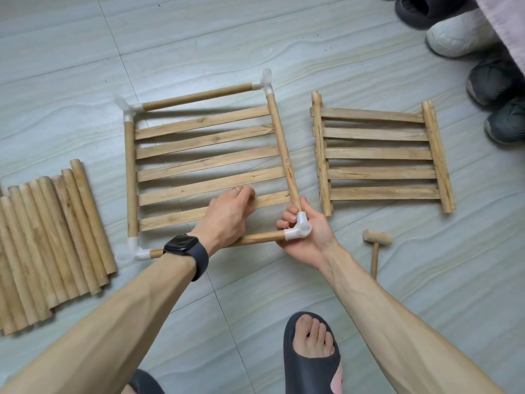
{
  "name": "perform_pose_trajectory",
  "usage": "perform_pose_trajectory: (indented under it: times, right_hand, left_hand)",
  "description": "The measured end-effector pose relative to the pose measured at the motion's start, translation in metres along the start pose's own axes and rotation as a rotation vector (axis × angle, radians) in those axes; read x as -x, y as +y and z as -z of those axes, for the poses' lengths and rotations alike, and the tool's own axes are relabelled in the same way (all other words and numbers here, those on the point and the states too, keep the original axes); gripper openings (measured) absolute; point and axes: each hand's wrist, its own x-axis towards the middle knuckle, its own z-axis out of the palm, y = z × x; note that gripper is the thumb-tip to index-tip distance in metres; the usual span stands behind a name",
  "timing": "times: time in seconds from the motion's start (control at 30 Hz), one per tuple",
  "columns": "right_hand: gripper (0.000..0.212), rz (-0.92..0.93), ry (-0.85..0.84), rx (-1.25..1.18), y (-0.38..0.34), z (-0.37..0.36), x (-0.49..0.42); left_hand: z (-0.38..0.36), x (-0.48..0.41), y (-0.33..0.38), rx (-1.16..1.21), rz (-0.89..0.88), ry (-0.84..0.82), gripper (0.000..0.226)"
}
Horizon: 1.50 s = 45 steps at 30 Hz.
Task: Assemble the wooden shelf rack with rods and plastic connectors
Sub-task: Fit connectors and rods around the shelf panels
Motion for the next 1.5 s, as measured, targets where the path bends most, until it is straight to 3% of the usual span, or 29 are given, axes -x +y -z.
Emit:
perform_pose_trajectory:
  times: [0.33, 0.4, 0.5, 0.57, 0.6, 0.67, 0.73, 0.8, 0.83, 0.9, 0.97, 1.03, 1.33, 1.5]
  right_hand:
    - [0.066, 0.093, 0.157, -0.022, 0.003, -0.007, -0.003]
    - [0.065, 0.093, 0.18, -0.038, 0.0, -0.005, -0.004]
    - [0.064, 0.113, 0.23, 0.057, -0.005, -0.002, -0.005]
    - [0.068, 0.124, 0.262, 0.189, -0.007, -0.001, -0.004]
    - [0.071, 0.136, 0.284, 0.303, -0.007, -0.001, -0.002]
    - [0.068, 0.267, 0.404, 0.786, -0.001, -0.003, 0.006]
    - [0.056, 0.679, 0.53, 1.37, 0.012, -0.001, 0.015]
    - [0.054, 1.164, 0.428, 1.75, 0.033, -0.009, 0.03]
    - [0.058, 1.273, 0.333, 1.902, 0.045, -0.014, 0.031]
    - [0.075, 1.176, 0.203, 2.183, 0.069, -0.025, 0.023]
    - [0.087, 0.965, 0.257, 2.42, 0.076, -0.04, 0.01]
    - [0.082, 0.844, 0.288, 2.538, 0.068, -0.049, -0.004]
    - [0.041, 1.153, 0.209, 2.53, 0.066, -0.055, -0.01]
    - [0.031, 1.15, 0.209, 2.605, 0.056, -0.059, -0.01]
  left_hand:
    - [-0.006, -0.003, 0.008, -0.032, -0.027, 0.013, 0.026]
    - [-0.009, -0.002, 0.009, -0.091, -0.032, -0.029, 0.046]
    - [-0.011, 0.012, 0.003, -0.302, -0.047, -0.134, 0.1]
    - [-0.014, 0.022, -0.009, -0.461, 0.006, -0.154, 0.109]
    - [-0.016, 0.026, -0.014, -0.495, 0.05, -0.144, 0.105]
    - [-0.016, 0.031, -0.021, -0.512, 0.105, -0.094, 0.086]
    - [-0.011, 0.033, -0.025, -0.517, 0.099, -0.043, 0.068]
    - [-0.005, 0.034, -0.024, -0.493, 0.076, -0.005, 0.059]
    - [-0.002, 0.033, -0.024, -0.486, 0.061, 0.015, 0.057]
    - [0.004, 0.031, -0.021, -0.48, 0.04, 0.034, 0.055]
    - [0.007, 0.031, -0.02, -0.495, 0.025, 0.029, 0.056]
    - [0.009, 0.034, -0.021, -0.515, 0.012, 0.022, 0.056]
    - [0.011, 0.046, -0.032, -0.515, 0.007, 0.034, 0.048]
    - [0.011, 0.041, -0.028, -0.5, 0.014, 0.054, 0.041]
